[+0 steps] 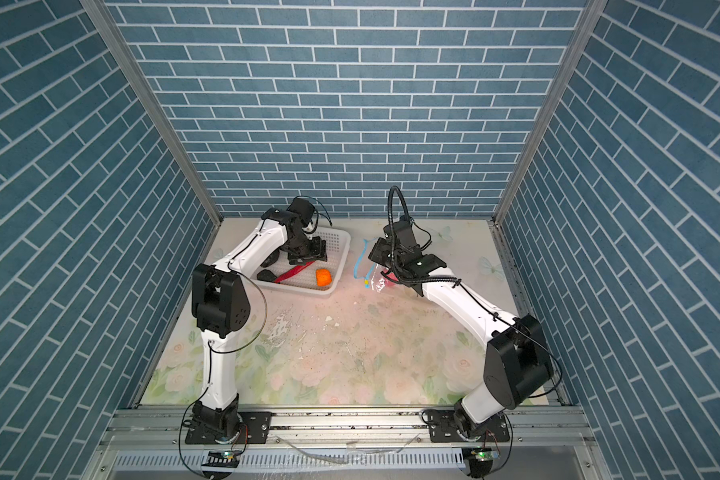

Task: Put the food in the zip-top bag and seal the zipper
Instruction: 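Lower the left gripper onto the orange sweet potato and close on it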

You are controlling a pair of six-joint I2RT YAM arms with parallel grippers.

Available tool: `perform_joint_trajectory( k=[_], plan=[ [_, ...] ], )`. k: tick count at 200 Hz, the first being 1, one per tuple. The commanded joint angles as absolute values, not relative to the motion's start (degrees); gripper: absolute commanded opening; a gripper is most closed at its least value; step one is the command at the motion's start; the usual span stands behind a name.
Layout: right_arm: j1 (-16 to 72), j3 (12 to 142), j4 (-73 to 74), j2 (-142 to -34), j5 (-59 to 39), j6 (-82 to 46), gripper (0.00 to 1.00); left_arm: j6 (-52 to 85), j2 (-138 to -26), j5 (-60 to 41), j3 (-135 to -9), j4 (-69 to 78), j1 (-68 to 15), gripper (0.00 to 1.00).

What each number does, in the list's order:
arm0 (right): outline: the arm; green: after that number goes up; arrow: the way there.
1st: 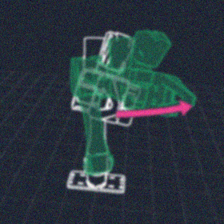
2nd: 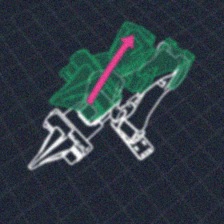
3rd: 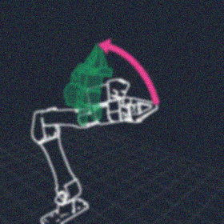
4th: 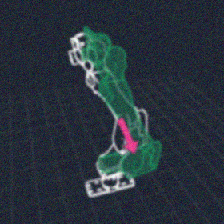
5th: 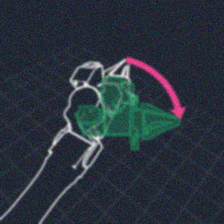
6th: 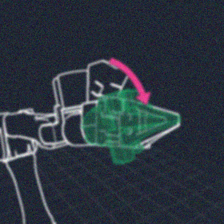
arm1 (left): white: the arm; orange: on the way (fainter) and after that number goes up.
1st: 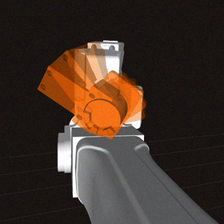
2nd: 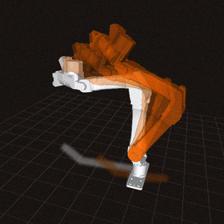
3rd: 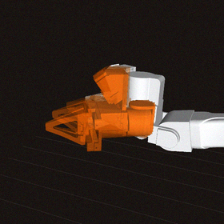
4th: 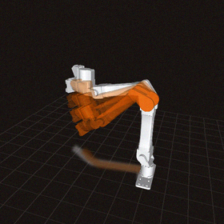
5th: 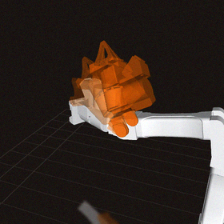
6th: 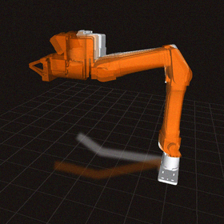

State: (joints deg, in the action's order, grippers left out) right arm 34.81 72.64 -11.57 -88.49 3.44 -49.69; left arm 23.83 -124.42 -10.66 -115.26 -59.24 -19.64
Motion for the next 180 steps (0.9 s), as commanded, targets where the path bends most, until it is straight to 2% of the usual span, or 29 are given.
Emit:
perform_joint_trajectory(
  k=[1, 95, 180],
  plan=[
    [34.5, 72.2, -11.3, -87.4, 3.2, -50.5, 0.00, 24.3, -126.3, -11.3, -114.7, -59.2, -19.6, 0.76],
    [34.5, 71.9, -11.3, -87.8, 3.3, -50.4, 0.00, 24.7, -129.7, -12.0, -114.9, -58.8, -20.9, 0.76],
    [34.5, 71.6, -11.3, -87.6, 3.5, -50.5, 0.00, 24.7, -130.2, -10.8, -112.1, -58.8, -21.4, 0.81]
  ],
)
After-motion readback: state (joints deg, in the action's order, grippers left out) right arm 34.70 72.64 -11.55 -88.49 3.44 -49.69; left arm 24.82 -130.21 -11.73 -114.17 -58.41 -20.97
